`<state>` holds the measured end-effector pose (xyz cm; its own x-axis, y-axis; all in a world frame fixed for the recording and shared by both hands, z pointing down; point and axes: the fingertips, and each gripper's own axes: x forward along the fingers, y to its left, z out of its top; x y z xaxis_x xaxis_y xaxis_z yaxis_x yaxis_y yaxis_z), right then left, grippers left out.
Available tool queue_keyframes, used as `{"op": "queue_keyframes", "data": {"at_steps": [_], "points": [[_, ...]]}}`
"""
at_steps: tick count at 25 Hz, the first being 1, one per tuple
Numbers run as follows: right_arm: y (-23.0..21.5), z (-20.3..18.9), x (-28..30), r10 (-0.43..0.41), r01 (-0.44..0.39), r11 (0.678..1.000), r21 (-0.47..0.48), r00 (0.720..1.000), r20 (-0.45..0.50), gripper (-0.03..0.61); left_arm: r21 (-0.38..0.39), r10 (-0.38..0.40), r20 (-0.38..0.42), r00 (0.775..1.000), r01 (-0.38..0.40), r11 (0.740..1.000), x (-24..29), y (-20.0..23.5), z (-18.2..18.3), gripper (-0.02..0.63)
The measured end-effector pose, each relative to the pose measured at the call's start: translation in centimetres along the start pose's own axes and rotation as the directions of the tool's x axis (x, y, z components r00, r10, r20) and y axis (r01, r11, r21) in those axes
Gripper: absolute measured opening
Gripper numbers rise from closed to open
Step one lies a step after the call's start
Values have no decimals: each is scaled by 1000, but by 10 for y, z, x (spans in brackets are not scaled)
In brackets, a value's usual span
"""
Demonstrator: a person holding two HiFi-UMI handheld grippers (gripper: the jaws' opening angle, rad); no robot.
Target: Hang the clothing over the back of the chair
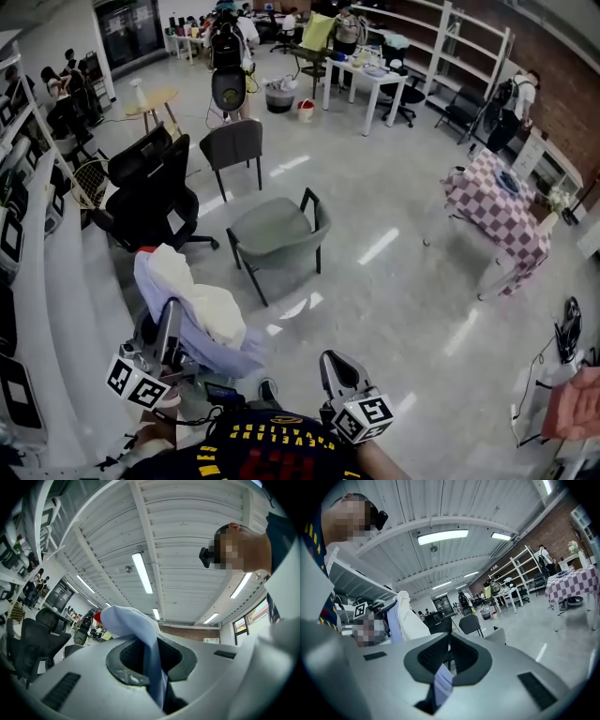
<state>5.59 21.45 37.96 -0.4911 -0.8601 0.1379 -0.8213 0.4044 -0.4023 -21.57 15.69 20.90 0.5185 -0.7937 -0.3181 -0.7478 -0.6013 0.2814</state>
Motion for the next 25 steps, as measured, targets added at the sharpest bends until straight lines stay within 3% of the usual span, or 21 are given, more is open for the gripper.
{"op": "queue_keyframes", "data": {"at_steps": [10, 15, 25], "points": [[36, -4, 85, 4, -10, 998, -64, 996, -88, 21, -26, 86, -6, 996, -86, 996, -21, 117, 8, 38], [44, -18, 130, 12, -28, 994, -108, 989, -144, 21, -63, 137, -4, 991, -137, 989, -30, 170, -8, 38], [33, -12, 201, 104, -114, 992, -58, 982, -155, 21, -41, 223, -11, 975, -223, 974, -20, 208, -10, 38]]}}
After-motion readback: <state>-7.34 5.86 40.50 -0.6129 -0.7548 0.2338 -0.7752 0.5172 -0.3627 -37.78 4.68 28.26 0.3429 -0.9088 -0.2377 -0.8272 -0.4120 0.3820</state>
